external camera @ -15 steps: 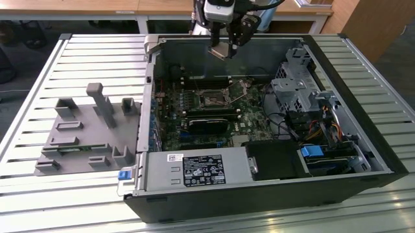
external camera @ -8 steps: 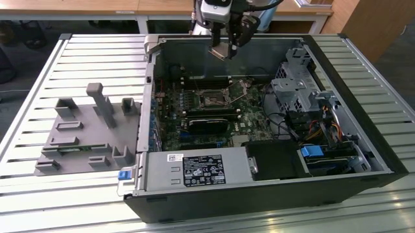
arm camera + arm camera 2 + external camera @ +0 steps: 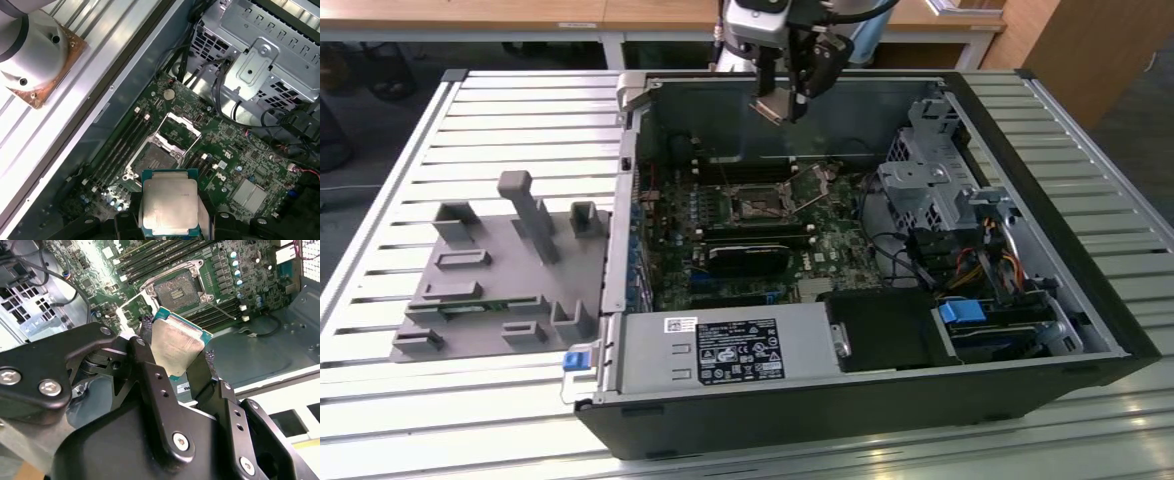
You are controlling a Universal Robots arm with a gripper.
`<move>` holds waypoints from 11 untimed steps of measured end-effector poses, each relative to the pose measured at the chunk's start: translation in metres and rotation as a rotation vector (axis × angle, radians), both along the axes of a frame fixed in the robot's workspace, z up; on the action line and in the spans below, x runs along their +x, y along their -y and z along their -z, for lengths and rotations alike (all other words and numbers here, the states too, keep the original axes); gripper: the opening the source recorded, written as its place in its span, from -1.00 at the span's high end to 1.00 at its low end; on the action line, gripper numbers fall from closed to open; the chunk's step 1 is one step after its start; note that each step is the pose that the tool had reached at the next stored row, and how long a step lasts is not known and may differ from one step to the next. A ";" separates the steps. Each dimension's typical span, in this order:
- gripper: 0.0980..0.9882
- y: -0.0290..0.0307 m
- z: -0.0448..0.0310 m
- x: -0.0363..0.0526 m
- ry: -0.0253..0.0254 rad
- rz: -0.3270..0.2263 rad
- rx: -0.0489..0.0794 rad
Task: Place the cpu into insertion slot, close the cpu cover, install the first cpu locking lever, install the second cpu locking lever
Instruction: 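Place the cpu into insertion slot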
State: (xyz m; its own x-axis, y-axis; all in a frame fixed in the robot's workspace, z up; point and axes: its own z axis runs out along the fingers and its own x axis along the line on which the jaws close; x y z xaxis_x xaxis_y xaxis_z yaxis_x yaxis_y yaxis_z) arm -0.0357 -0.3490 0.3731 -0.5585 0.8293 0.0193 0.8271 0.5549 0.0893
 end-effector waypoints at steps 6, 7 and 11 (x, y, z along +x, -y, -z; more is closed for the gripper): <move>0.04 0.0000 0.0002 0.0000 0.0000 0.043 0.000; 0.04 0.0000 0.0003 0.0000 0.0000 0.051 0.000; 0.04 0.0000 0.0007 0.0000 0.0001 0.087 0.000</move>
State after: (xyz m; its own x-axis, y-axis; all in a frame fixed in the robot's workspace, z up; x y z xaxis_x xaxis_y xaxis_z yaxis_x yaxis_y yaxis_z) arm -0.0357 -0.3490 0.3724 -0.4846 0.8745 0.0193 0.8720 0.4812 0.0894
